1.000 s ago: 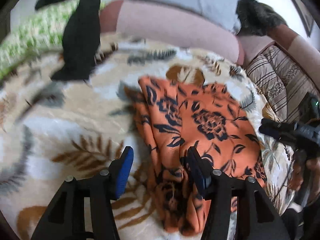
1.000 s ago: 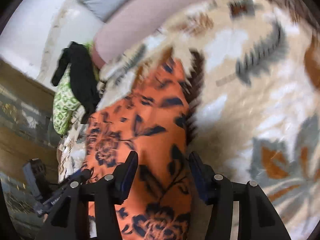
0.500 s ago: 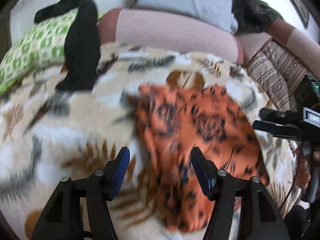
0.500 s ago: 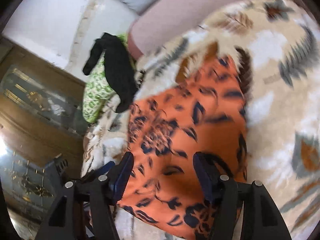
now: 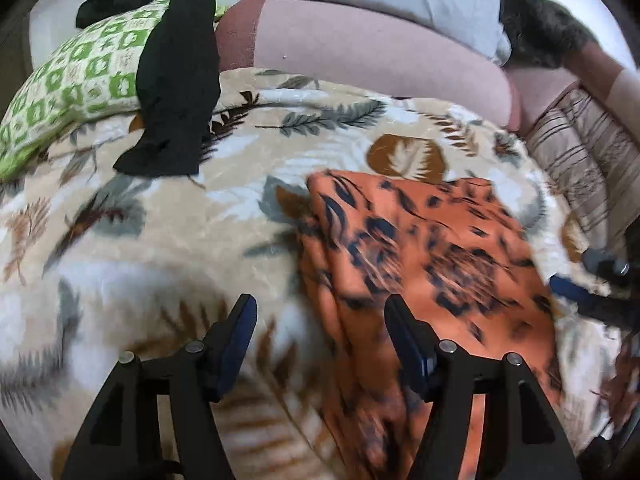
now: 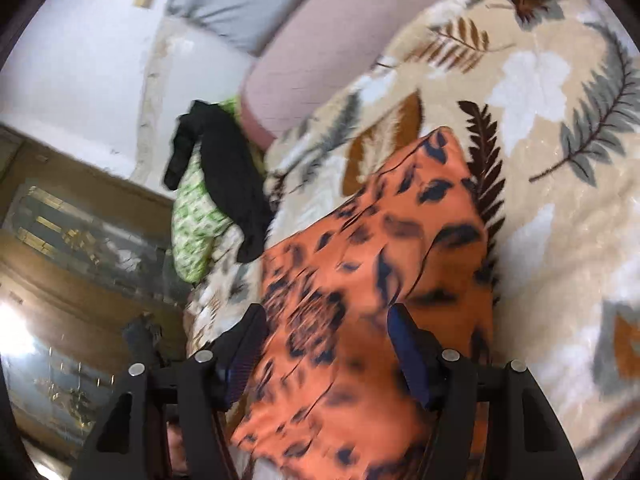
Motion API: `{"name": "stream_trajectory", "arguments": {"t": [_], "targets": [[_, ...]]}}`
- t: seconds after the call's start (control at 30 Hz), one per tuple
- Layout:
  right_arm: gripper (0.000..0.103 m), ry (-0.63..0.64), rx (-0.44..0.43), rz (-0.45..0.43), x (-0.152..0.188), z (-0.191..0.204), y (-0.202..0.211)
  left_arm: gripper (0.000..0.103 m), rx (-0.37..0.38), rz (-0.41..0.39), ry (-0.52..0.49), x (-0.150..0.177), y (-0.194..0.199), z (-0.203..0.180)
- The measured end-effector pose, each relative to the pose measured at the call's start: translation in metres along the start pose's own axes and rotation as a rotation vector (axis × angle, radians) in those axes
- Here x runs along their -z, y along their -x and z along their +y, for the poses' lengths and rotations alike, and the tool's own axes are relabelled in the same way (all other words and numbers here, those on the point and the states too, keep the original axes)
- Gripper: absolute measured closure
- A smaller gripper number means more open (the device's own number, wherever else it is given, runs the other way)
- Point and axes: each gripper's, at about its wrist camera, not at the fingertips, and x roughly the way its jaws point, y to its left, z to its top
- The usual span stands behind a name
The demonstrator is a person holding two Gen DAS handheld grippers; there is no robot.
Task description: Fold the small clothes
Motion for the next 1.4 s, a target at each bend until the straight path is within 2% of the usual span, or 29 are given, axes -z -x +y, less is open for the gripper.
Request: {"name": "stream_trajectory", "arguments": {"t": [0.07,0.13,0.2,0.23,0.27,0.33,0.47,0.53,0.67,0.73,0.77,0.9,1.07,1.23,1.4], "targets": [[0.032,0.003,0.011,0.005,0.017,-0.002,0.004,0.033,0.008,0.013,-0.019,0.012,0.003,-0.008],[0.029,-0.034,0.049,0.041,0.028,-0.017,-0.007,0.033,-0.052,0.073,-0.04,0.019,-0.019,-0.012],[0.029,-0.048,0.049,0.031,0.029,-0.02,-0.009,0.03,-0.057,0.124,0.004,0.021,-0.03,-0.005],[0.029,-0.068,0.059,0.029,0.029,-0.013,-0.004,0.03,-0.036,0.114,0.059,0.019,-0.017,-0.001],[0.028,-0.054,0.046,0.019,0.03,0.0,0.005,0.03,-0.028,0.094,0.063,0.017,-0.008,-0.001],[0.028,0.044,0.033,-0.021,0.036,0.026,0.025,0.03,-0.037,0.026,0.016,0.018,0.022,-0.008],[0.027,0.173,0.162,-0.096,0.072,0.058,0.059,0.026,-0.091,-0.007,-0.019,0.037,0.065,-0.022],[0.021,0.212,0.264,-0.116,0.103,0.066,0.069,0.025,-0.095,-0.023,-0.005,0.054,0.086,-0.03],[0.019,0.319,0.456,-0.078,0.149,0.075,0.076,0.025,-0.123,-0.03,0.006,0.077,0.109,-0.043],[0.011,0.378,0.561,-0.08,0.173,0.084,0.083,0.025,-0.142,-0.029,0.0,0.087,0.121,-0.051],[0.003,0.399,0.603,-0.089,0.182,0.087,0.09,0.025,-0.143,-0.041,-0.005,0.092,0.128,-0.053],[0.001,0.43,0.69,-0.135,0.195,0.098,0.107,0.023,-0.161,-0.087,-0.008,0.101,0.154,-0.062],[0.001,0.436,0.737,-0.167,0.196,0.113,0.122,0.023,-0.157,-0.104,-0.002,0.101,0.17,-0.066],[0.001,0.473,0.767,-0.153,0.194,0.12,0.121,0.023,-0.163,-0.099,-0.009,0.097,0.172,-0.073],[0.001,0.47,0.795,-0.13,0.185,0.118,0.113,0.023,-0.234,-0.09,-0.046,0.09,0.169,-0.082]]}}
